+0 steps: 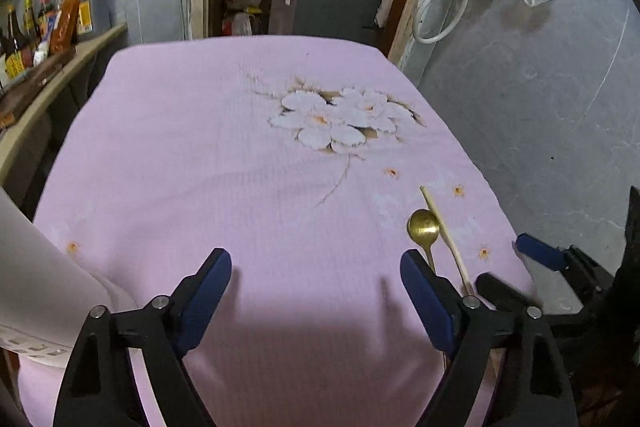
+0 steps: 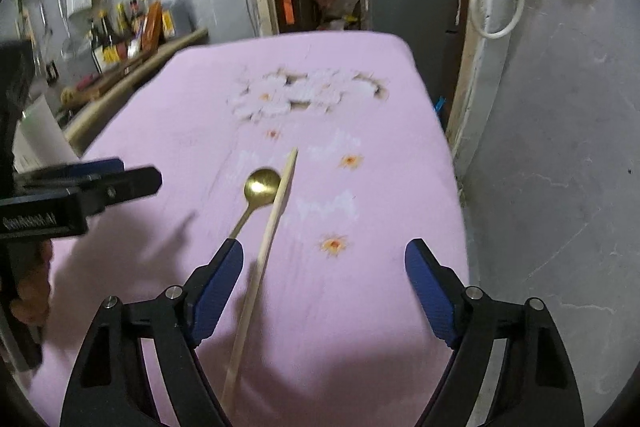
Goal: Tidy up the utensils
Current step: 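Move both tools back to the gold spoon and chopstick, then grasp the gold spoon with the left tool while the right tool grasps the chopstick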
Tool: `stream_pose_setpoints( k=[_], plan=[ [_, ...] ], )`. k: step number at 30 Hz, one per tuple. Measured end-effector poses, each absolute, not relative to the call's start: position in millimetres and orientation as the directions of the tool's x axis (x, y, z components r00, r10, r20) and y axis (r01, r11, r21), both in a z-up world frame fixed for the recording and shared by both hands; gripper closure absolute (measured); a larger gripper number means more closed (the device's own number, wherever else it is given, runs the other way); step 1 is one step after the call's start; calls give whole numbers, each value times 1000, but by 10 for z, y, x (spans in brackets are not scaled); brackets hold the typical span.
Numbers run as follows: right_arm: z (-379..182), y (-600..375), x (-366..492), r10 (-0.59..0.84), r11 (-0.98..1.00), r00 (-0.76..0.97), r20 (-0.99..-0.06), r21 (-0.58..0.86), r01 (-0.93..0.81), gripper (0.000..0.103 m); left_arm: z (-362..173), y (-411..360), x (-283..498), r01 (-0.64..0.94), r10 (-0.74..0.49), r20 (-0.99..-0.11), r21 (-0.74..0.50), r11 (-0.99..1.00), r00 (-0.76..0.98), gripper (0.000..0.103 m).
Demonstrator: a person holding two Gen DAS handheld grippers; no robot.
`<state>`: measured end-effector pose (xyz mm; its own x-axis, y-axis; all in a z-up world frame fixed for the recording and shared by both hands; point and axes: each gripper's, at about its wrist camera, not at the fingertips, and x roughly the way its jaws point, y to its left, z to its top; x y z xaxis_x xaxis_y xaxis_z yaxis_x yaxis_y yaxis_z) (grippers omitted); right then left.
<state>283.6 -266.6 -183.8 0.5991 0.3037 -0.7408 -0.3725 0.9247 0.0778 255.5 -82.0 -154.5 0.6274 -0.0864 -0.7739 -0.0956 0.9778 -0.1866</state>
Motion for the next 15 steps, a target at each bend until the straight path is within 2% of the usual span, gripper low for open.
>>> stream_pose_setpoints(
  k=[4,5,9,11,13,15],
  plan=[
    [-1872,-2589,2841,253,931,600,-759,21,-365,25,-1571,-805,2583,-95,-104,-779,-206,974,619,23],
    [-1865,-2590,2831,230,937,606,-761,5,-349,30,-1575,-811,2592,-90,-111,-778,-211,973,618,23],
    [-1836,-2676,2821,182,957,624,-760,-9,-290,35,-1573,-869,2665,-51,-150,-773,-229,972,617,29],
    [-1828,-2721,2825,161,963,632,-758,-19,-267,43,-1570,-916,2715,-21,-175,-770,-238,971,614,33],
    [-1831,-2792,2842,152,968,634,-758,-14,-249,49,-1579,-973,2778,13,-204,-767,-248,969,609,38],
    [-1835,-2868,2886,163,970,630,-759,6,-243,50,-1598,-1030,2855,49,-240,-766,-264,963,597,45]
  ],
)
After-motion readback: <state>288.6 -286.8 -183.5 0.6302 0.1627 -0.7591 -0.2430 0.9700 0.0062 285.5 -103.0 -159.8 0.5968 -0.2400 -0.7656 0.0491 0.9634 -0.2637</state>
